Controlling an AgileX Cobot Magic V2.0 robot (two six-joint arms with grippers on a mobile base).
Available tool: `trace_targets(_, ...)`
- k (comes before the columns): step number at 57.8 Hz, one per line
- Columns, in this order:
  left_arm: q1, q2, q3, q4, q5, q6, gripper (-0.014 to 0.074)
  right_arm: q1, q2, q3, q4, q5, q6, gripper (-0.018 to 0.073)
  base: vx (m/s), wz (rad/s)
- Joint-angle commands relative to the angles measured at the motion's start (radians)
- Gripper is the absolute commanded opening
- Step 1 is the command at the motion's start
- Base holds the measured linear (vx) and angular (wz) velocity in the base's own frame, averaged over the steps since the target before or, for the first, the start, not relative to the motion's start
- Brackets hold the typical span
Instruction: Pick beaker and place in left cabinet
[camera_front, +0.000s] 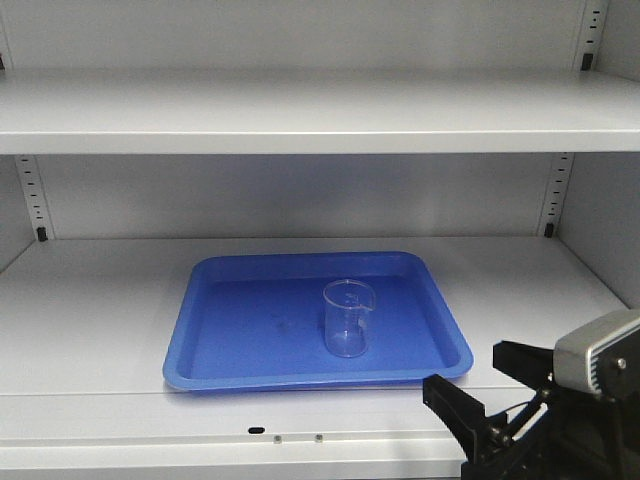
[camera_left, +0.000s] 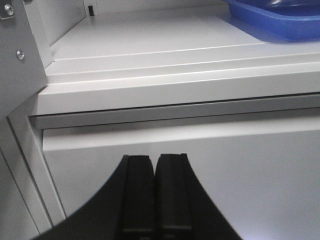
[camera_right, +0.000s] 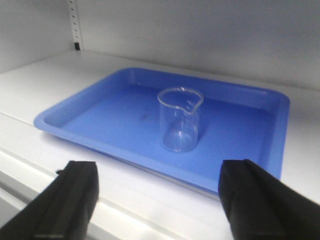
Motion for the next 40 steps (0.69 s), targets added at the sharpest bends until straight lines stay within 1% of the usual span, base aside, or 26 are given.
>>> trace_targets(1,-0.001,-0.018,-0.009,-0.005,-0.078,-0.003,0.0004,-0.004,-0.034,-0.029,0.003,0.005,-0.001,0.0494,0.0,0.0)
trace_targets(6,-0.001,-0.018,-0.009,-0.005,-0.078,-0.003,0.0004,-0.004,-0.05,-0.029,0.004,0.063,-0.001,0.0456,0.0,0.0)
trace_targets(9,-0.001,-0.018,-0.009,-0.005,-0.078,-0.003,0.0004,-0.004,-0.064,-0.028,0.025,0.101,-0.002,0.0433,0.0,0.0)
trace_targets(12,-0.001,-0.018,-0.009,-0.005,-0.078,-0.003,0.0004,-0.004,-0.09,-0.018,0.085,0.138,-0.021,0.0401,0.0,0.0)
trace_targets(14,-0.001,-0.018,-0.009,-0.005,-0.078,-0.003,0.0004,-0.009,-0.109,-0.003,0.147,0.153,-0.051,0.0372,0.0,0.0)
trace_targets(19,-0.001,-0.018,-0.009,-0.005,-0.078,-0.003,0.0004,-0.068,-0.171,0.076,0.307,0.123,-0.167,0.0281,0.0,0.0)
trace_targets(23,-0.001,-0.018,-0.009,-0.005,-0.078,-0.003,0.0004,-0.128,-0.243,0.165,0.419,0.04,-0.274,0.0188,0.0,0.0)
trace_targets(24,-0.001,-0.018,-0.009,-0.005,-0.078,-0.003,0.0004,-0.14,-0.258,0.184,0.436,0.02,-0.307,0.0159,0.0,0.0)
trace_targets(25,-0.001,-0.018,-0.009,-0.005,-0.078,-0.003,0.0004,-0.151,-0.267,0.194,0.451,0.011,-0.317,0.0148,0.0,0.0)
trace_targets(26,-0.001,-0.018,-0.009,-0.005,-0.078,-0.003,0.0004,-0.167,-0.3,0.232,0.47,-0.028,-0.359,0.0108,0.0,0.0)
trace_targets(31,-0.001,-0.018,-0.009,-0.005,-0.078,-0.003,0.0004,-0.215,-0.408,0.341,0.509,-0.099,-0.471,-0.0016,0.0,0.0)
trace_targets(34,-0.001,-0.018,-0.009,-0.005,-0.078,-0.003,0.0004,-0.238,-0.476,0.392,0.536,-0.112,-0.521,-0.0014,0.0,0.0)
trace_targets(40,-0.001,-0.018,-0.009,-0.005,-0.078,-0.003,0.0004,-0.28,-0.623,0.51,0.624,-0.103,-0.607,-0.0011,0.0,0.0)
